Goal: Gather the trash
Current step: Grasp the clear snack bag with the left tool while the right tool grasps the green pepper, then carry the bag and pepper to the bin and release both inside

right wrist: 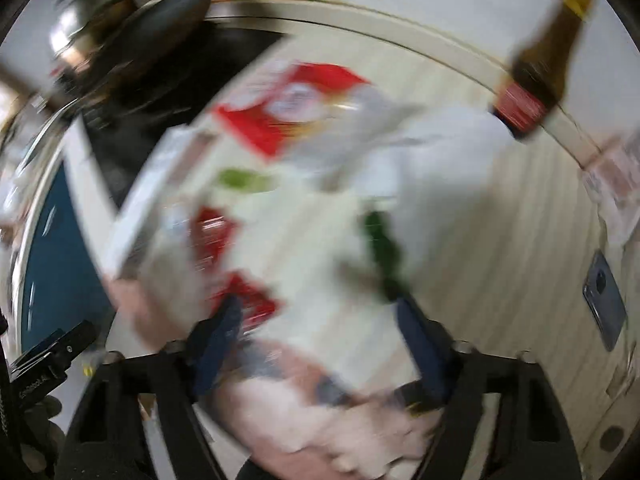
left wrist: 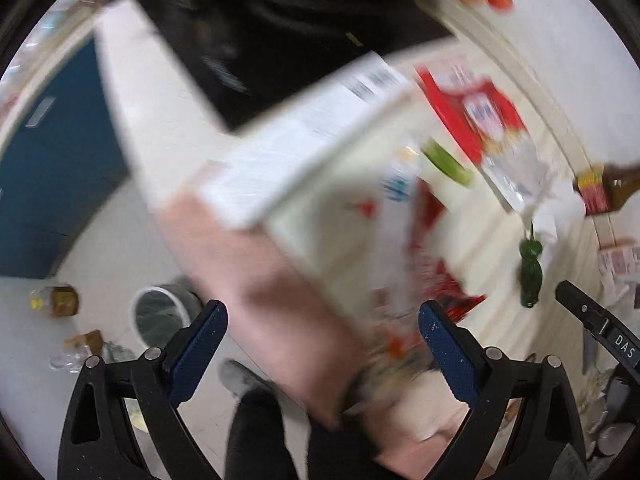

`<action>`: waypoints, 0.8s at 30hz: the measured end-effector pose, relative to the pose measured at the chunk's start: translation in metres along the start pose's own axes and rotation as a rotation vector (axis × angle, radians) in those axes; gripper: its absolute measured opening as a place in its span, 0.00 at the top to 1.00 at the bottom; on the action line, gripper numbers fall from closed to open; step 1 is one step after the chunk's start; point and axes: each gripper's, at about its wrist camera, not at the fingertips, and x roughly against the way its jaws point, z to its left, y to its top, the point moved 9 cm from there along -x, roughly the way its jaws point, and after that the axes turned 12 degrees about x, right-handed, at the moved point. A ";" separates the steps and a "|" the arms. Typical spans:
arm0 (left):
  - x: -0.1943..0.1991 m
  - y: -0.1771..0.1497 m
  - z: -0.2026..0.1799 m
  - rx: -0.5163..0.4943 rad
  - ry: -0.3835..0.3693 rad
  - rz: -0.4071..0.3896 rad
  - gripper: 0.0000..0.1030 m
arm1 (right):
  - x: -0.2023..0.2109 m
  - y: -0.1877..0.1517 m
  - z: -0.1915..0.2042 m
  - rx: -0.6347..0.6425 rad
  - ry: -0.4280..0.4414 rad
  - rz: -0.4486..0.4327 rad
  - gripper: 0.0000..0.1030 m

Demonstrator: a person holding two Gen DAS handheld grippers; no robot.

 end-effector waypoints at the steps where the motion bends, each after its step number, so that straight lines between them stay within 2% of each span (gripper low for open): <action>1: -0.014 -0.002 -0.015 -0.004 -0.019 0.033 0.11 | -0.008 0.001 -0.012 -0.020 0.009 0.009 0.34; 5: -0.047 -0.011 -0.036 0.004 -0.033 0.106 0.32 | -0.037 0.008 -0.036 -0.034 0.029 0.041 0.36; 7: -0.056 -0.014 -0.036 0.008 -0.012 0.120 0.58 | -0.045 0.003 -0.039 -0.012 0.031 0.055 0.36; 8: -0.054 -0.014 -0.036 0.003 -0.005 0.104 0.60 | -0.051 0.001 -0.037 -0.002 0.030 0.065 0.36; 10: -0.052 -0.018 -0.036 -0.007 -0.004 0.108 0.93 | -0.061 -0.005 -0.036 0.024 0.023 0.081 0.44; 11: -0.051 -0.019 -0.034 -0.001 -0.007 0.110 0.95 | -0.067 -0.006 -0.033 0.041 0.015 0.087 0.50; 12: -0.049 -0.020 -0.030 0.005 -0.001 0.102 0.96 | -0.070 -0.007 -0.032 0.052 0.004 0.089 0.63; 14: -0.041 -0.023 -0.021 0.006 0.013 0.076 0.98 | -0.066 -0.011 -0.027 0.078 -0.032 0.064 0.80; 19: -0.015 -0.027 -0.008 0.001 0.022 0.017 0.98 | -0.054 -0.025 -0.018 0.047 -0.007 0.039 0.83; 24: 0.026 -0.029 0.004 -0.019 0.015 -0.078 0.98 | -0.020 -0.039 0.000 0.009 0.033 -0.024 0.84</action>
